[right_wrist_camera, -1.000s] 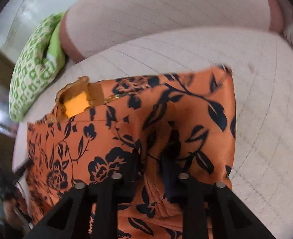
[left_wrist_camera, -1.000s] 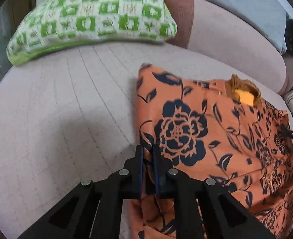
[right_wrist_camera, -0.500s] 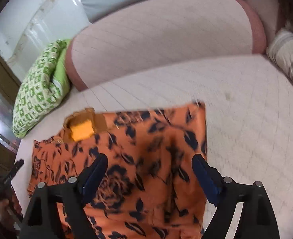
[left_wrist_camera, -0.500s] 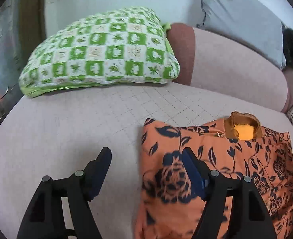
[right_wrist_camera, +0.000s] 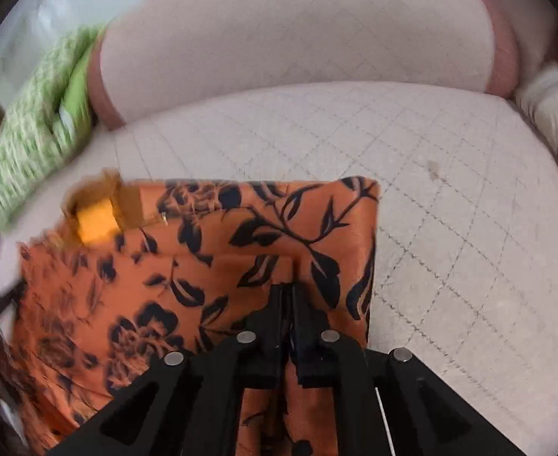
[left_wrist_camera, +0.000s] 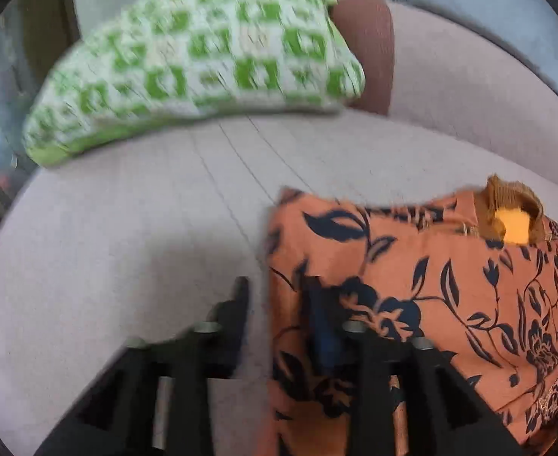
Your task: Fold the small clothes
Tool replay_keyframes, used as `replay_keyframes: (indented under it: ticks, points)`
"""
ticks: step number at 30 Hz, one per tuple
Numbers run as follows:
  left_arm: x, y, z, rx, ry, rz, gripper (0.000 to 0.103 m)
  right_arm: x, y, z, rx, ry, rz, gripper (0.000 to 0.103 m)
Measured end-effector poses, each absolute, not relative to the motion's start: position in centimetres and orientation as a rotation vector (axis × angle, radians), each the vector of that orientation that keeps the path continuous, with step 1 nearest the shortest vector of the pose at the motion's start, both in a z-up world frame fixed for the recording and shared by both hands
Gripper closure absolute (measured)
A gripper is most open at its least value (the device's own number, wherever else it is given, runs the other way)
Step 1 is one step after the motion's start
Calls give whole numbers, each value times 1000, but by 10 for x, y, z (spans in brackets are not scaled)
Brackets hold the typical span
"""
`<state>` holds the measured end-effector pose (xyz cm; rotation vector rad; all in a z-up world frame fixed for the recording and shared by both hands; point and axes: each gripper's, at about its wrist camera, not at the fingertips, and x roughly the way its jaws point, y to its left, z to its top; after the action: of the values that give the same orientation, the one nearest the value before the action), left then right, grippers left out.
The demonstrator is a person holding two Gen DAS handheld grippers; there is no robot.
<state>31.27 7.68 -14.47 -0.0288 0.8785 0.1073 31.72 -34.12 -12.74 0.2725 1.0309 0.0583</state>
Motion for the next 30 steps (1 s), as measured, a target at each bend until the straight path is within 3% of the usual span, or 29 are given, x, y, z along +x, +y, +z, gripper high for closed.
replay_keyframes:
  ticks: [1, 2, 3, 4, 5, 9, 10, 11, 12, 13, 16, 18, 20, 21, 22, 23, 24, 26, 30]
  points:
    - [308, 79, -136, -48, 838, 79, 54, 311, -347, -118, 301, 996, 70, 84]
    - [308, 82, -131, -52, 823, 77, 49, 307, -354, -109, 311, 967, 58, 62]
    - [307, 85, -128, -60, 817, 77, 47, 302, -361, -102, 326, 933, 37, 24]
    - [309, 90, -129, -83, 821, 63, 42, 296, -370, -94, 344, 875, 14, 13]
    - [312, 94, -132, -106, 841, 50, 40, 296, -380, -90, 352, 850, 7, 8]
    - [323, 98, -161, -146, 930, 30, 40, 320, -403, -120, 435, 960, 45, 10]
    - [326, 98, -163, -144, 930, 37, 53, 329, -406, -132, 462, 995, 56, 10]
    - [326, 98, -164, -139, 919, 26, 94, 338, -408, -140, 515, 1014, 92, 21]
    - [328, 97, -160, -151, 924, -20, 96, 346, -408, -146, 569, 1030, 134, 72]
    - [322, 93, -148, -126, 882, -5, 97, 347, -410, -146, 610, 1041, 135, 95]
    - [314, 83, -137, -77, 811, -3, 97, 341, -406, -129, 573, 938, 144, 94]
    - [329, 86, -165, -85, 922, 19, 94, 348, -421, -160, 610, 1042, 81, 92]
    - [329, 86, -161, -86, 895, 35, 89, 339, -436, -164, 736, 988, 122, 87]
    - [325, 85, -153, -83, 881, 24, 86, 334, -438, -156, 735, 976, 110, 75]
    - [322, 85, -148, -88, 873, 6, 74, 330, -437, -145, 701, 982, 106, 63]
    - [316, 87, -141, -107, 866, -8, 61, 321, -438, -135, 677, 972, 112, 28]
    - [309, 91, -135, -132, 854, -16, 57, 311, -442, -125, 673, 940, 116, 21]
    - [287, 100, -124, -165, 834, -37, 46, 288, -442, -114, 696, 934, 157, 21]
    - [252, 109, -131, -235, 870, -58, 41, 257, -431, -124, 660, 1023, 214, 21]
